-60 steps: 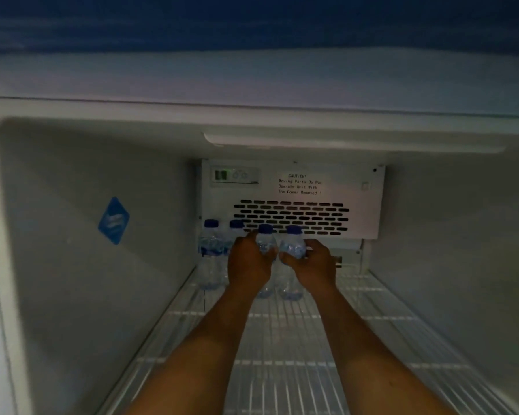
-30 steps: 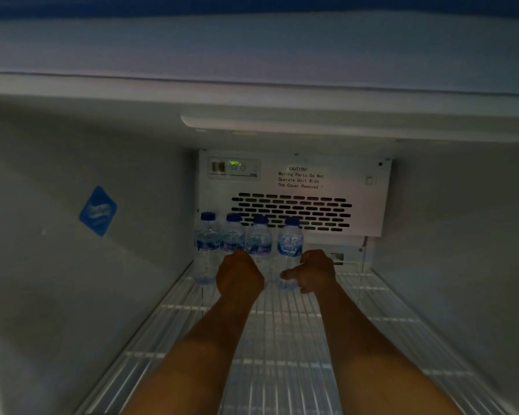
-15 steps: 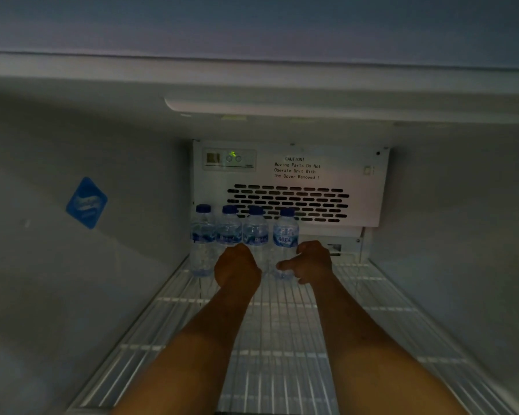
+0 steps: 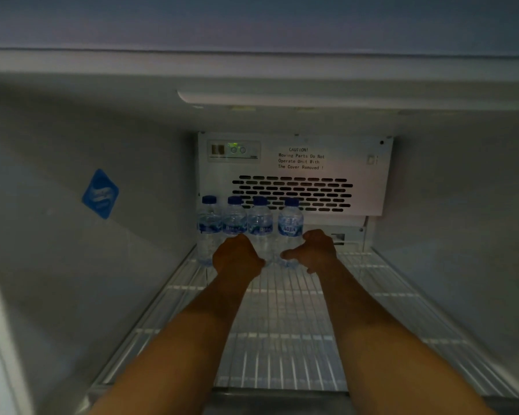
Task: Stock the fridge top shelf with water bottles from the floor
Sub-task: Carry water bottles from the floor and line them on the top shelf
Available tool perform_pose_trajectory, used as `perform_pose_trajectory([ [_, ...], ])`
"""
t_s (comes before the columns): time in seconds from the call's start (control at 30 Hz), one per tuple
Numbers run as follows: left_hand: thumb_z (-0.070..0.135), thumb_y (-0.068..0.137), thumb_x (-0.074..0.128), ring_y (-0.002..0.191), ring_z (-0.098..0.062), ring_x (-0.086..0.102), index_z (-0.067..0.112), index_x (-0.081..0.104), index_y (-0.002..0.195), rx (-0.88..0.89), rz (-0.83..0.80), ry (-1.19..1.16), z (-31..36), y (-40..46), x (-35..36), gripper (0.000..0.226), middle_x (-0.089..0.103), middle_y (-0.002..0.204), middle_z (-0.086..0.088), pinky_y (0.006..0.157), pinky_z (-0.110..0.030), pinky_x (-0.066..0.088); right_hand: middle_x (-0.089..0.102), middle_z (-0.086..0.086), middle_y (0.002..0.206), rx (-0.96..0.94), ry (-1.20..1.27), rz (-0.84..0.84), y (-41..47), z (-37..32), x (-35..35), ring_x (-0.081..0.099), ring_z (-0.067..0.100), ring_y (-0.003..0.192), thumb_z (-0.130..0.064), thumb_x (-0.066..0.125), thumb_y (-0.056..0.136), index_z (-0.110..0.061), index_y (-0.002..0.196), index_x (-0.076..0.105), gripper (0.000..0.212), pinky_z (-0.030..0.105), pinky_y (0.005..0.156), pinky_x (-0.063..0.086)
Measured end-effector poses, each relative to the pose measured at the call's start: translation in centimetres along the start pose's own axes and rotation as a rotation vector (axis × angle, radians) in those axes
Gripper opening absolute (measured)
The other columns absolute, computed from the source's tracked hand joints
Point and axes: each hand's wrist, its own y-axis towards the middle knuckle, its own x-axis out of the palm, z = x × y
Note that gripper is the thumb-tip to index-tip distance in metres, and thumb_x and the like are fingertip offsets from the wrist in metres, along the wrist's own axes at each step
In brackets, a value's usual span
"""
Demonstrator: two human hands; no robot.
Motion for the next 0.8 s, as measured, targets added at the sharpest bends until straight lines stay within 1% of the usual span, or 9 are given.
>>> perform_pose_trajectory([
  [0.13,0.063,0.082,0.064,0.101,-0.02,0.063,0.014,0.06,0.121,0.072,-0.042,0.029,-1.0,-1.5,-1.1,0.063,0.065,0.117,-0.005,0.071,-0.027,0.048,0.061,0.011,0.131,-0.068,-0.184,0.044,-2.6,-1.9,-1.9,0.061,0.025,0.111,-0.043,0.079,0.079,-0.01,0.134,0.052,0.07,0.029,0.084,0.051],
  [0.2,0.066,0.084,0.058,0.114,-0.023,0.058,0.016,0.052,0.133,0.099,-0.004,0.029,-1.5,-3.2,-1.9,0.07,0.059,0.13,-0.006,0.083,-0.03,0.049,0.057,0.008,0.138,-0.148,-0.23,0.119,-5.0,-2.8,-2.6,0.057,0.025,0.12,-0.041,0.071,0.087,-0.014,0.141,0.048,0.064,0.03,0.091,0.048],
  [0.27,0.067,0.086,0.053,0.126,-0.028,0.048,0.021,0.044,0.142,0.153,0.101,0.027,-2.3,-5.5,-2.7,0.074,0.052,0.14,-0.008,0.1,-0.04,0.044,0.053,0.005,0.143,-0.246,-0.248,0.222,-8.2,-3.4,-2.6,0.053,0.024,0.126,-0.04,0.063,0.093,-0.019,0.147,0.043,0.061,0.031,0.097,0.045],
  [0.37,0.065,0.09,0.047,0.137,-0.032,0.035,0.027,0.031,0.15,0.24,0.193,0.039,-3.7,-9.7,-4.3,0.073,0.041,0.15,-0.01,0.11,-0.049,0.034,0.055,0.004,0.14,-0.349,-0.216,0.38,-13.3,-3.5,-1.2,0.051,0.025,0.126,-0.042,0.058,0.095,-0.023,0.146,0.046,0.055,0.035,0.097,0.046],
  [0.43,0.063,0.091,0.044,0.139,-0.031,0.032,0.028,0.027,0.152,0.283,0.238,0.036,-5.1,-13.1,-5.4,0.072,0.037,0.152,-0.009,0.113,-0.049,0.029,0.055,0.003,0.142,-0.39,-0.173,0.46,-16.8,-3.1,0.4,0.049,0.026,0.129,-0.043,0.057,0.095,-0.024,0.144,0.049,0.053,0.04,0.105,0.044],
  [0.53,0.059,0.091,0.047,0.133,-0.032,0.04,0.025,0.036,0.149,0.377,0.371,0.032,-8.3,-18.7,-7.0,0.068,0.048,0.145,-0.011,0.108,-0.049,0.036,0.056,0.006,0.141,-0.454,-0.158,0.573,-22.4,-2.7,2.6,0.048,0.03,0.132,-0.043,0.054,0.093,-0.021,0.138,0.057,0.051,0.049,0.11,0.038],
  [0.63,0.054,0.089,0.05,0.126,-0.032,0.048,0.021,0.046,0.142,0.439,0.441,-0.057,-12.4,-25.2,-8.2,0.062,0.055,0.137,-0.012,0.103,-0.049,0.041,0.056,0.003,0.141,-0.466,-0.071,0.606,-29.0,-3.0,5.0,0.044,0.029,0.135,-0.041,0.053,0.092,-0.02,0.136,0.059,0.049,0.05,0.11,0.039],
  [0.73,0.051,0.092,0.052,0.131,-0.028,0.045,0.023,0.049,0.14,0.435,0.441,-0.105,-17.6,-32.5,-8.2,0.055,0.053,0.139,-0.006,0.108,-0.048,0.038,0.056,-0.002,0.141,-0.486,-0.024,0.591,-36.5,-3.1,8.3,0.042,0.024,0.135,-0.039,0.052,0.092,-0.022,0.136,0.059,0.047,0.048,0.108,0.042],
  [0.8,0.052,0.093,0.052,0.134,-0.023,0.043,0.027,0.048,0.141,0.384,0.391,-0.099,-21.8,-37.7,-7.9,0.054,0.051,0.142,-0.002,0.111,-0.047,0.036,0.058,-0.002,0.138,-0.513,-0.019,0.577,-41.6,-3.1,11.5,0.046,0.022,0.132,-0.036,0.051,0.093,-0.02,0.134,0.061,0.045,0.045,0.105,0.044],
])
